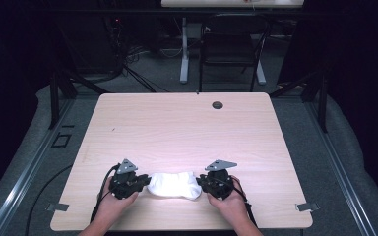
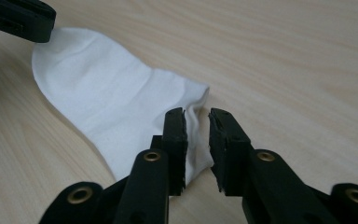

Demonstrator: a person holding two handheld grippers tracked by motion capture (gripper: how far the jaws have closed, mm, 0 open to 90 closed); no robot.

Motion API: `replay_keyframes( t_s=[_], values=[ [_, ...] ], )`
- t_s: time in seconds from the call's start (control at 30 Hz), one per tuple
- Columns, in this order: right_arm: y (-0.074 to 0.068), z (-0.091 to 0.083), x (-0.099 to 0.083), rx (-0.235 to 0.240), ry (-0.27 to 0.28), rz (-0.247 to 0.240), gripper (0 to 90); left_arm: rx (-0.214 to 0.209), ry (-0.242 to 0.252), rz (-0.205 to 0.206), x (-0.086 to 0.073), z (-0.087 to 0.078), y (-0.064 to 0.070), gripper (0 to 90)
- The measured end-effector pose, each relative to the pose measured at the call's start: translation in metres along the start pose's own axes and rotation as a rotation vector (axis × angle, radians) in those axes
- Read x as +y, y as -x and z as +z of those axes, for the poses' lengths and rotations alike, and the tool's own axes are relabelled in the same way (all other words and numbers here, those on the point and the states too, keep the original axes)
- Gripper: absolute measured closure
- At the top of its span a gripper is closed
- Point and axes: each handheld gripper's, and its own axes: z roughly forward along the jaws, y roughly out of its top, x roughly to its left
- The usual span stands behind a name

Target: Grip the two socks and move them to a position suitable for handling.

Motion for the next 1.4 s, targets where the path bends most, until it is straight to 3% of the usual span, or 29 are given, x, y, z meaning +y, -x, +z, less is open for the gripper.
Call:
replay_keyframes(
  t_s=[0.07,0.17,0.23,0.4,0.53,0.63,0.77,0.93,1.03,1.4],
  values=[
    [-0.002,-0.004,0.002,-0.004,0.047,-0.023,74.1,-0.025,0.03,0.0,0.003,-0.001,0.0,73.8],
    [-0.008,-0.003,0.002,0.031,0.06,-0.025,74.1,-0.027,0.02,0.023,0.003,0.002,0.003,71.9],
    [-0.013,0.0,0.001,0.039,0.038,-0.051,73.6,-0.027,0.013,0.03,0.0,0.004,0.005,70.6],
    [-0.018,0.012,-0.003,0.056,0.003,-0.057,67.8,-0.028,-0.021,0.054,-0.003,0.012,0.004,65.6],
    [-0.018,0.022,-0.008,0.046,-0.039,-0.094,65.2,-0.036,-0.035,0.053,-0.006,0.017,0.003,62.6],
    [-0.016,0.025,-0.011,0.053,-0.061,-0.084,63.4,-0.037,-0.054,0.066,-0.009,0.02,0.003,61.3],
    [-0.016,0.024,-0.013,0.043,-0.064,-0.099,62.3,-0.032,-0.069,0.077,-0.013,0.023,0.005,59.5],
    [-0.012,0.025,-0.017,0.043,-0.063,-0.082,62.0,-0.031,-0.089,0.082,-0.017,0.027,0.008,57.0],
    [-0.012,0.025,-0.017,0.043,-0.063,-0.079,62.7,-0.023,-0.09,0.096,-0.017,0.028,0.008,56.8],
    [-0.006,0.027,-0.015,0.033,-0.056,-0.074,64.1,-0.017,-0.085,0.086,-0.013,0.034,0.007,57.1]
  ],
)
